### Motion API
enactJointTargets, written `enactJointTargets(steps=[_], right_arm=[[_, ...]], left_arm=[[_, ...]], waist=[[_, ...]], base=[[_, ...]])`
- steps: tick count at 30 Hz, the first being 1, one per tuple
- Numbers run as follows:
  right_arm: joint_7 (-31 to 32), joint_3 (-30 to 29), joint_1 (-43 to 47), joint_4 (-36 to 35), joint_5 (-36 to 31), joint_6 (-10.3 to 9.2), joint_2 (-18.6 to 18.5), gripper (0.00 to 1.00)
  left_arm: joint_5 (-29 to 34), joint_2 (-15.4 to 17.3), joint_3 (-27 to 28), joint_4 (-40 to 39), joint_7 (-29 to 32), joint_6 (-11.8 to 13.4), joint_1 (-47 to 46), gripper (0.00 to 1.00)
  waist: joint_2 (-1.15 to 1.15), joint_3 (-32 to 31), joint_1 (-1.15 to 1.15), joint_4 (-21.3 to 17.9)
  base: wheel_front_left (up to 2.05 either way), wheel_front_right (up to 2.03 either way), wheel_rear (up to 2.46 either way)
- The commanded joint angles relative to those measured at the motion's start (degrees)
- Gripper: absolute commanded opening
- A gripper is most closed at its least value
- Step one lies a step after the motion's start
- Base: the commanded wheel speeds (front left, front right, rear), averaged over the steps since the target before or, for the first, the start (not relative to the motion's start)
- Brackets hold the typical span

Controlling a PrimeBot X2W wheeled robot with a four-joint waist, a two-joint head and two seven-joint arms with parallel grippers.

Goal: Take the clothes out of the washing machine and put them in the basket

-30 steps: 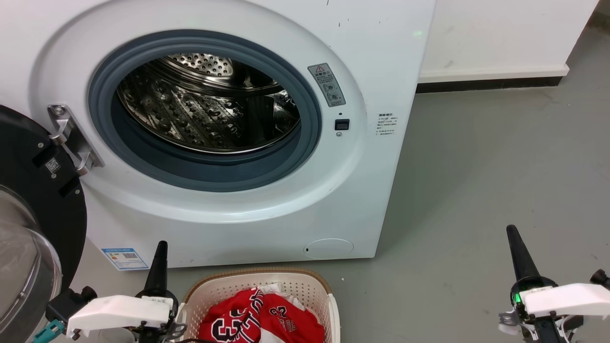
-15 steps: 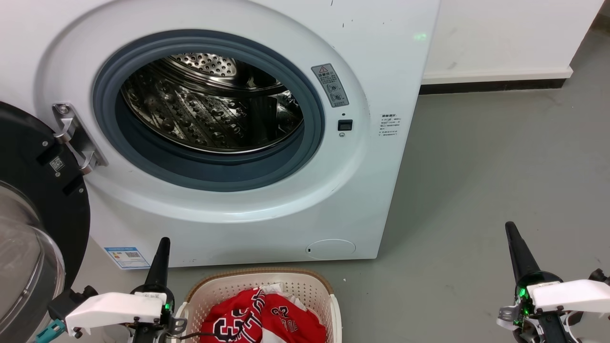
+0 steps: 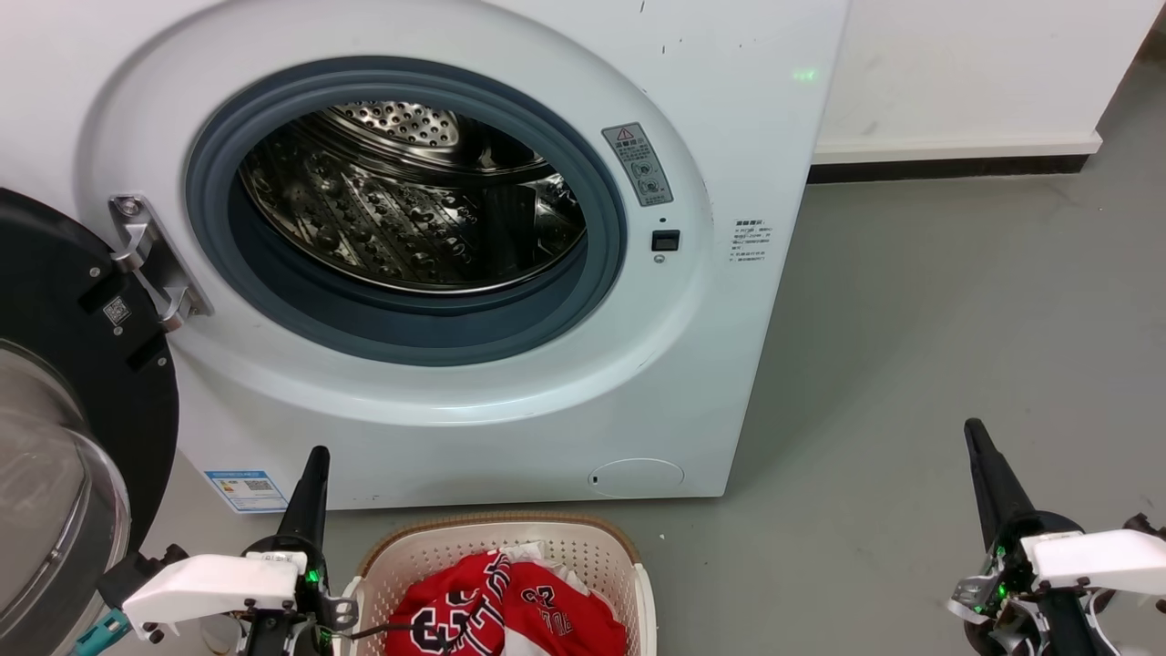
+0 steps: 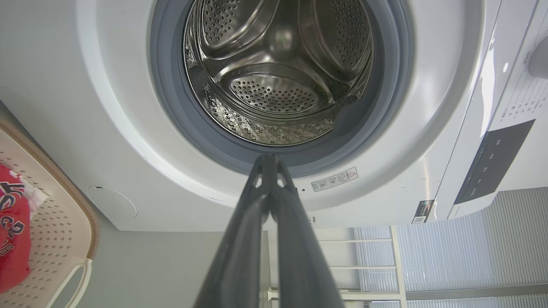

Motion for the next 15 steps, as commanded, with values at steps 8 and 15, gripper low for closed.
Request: enactJointTargets(steps=[8, 15], right_arm=[[1.4, -0.4, -1.8, 0.6, 5.2, -0.02, 0.0, 0.0], [2.3, -0.6, -2.3, 1.1, 8.1, -0.02, 0.1, 0.0]], left_arm=[[-5.4, 0.0, 0.4, 0.8, 1.4, -0.6, -1.7, 0.0], [-8.3, 0.0, 0.6, 1.3, 2.1, -1.0, -2.2, 0.0]], waist=[[0.0, -0.1, 0.0, 0.3], [0.0, -0.2, 0.0, 0.6]], base=[[0.0, 0.0, 0.0], [0.0, 0.0, 0.0]])
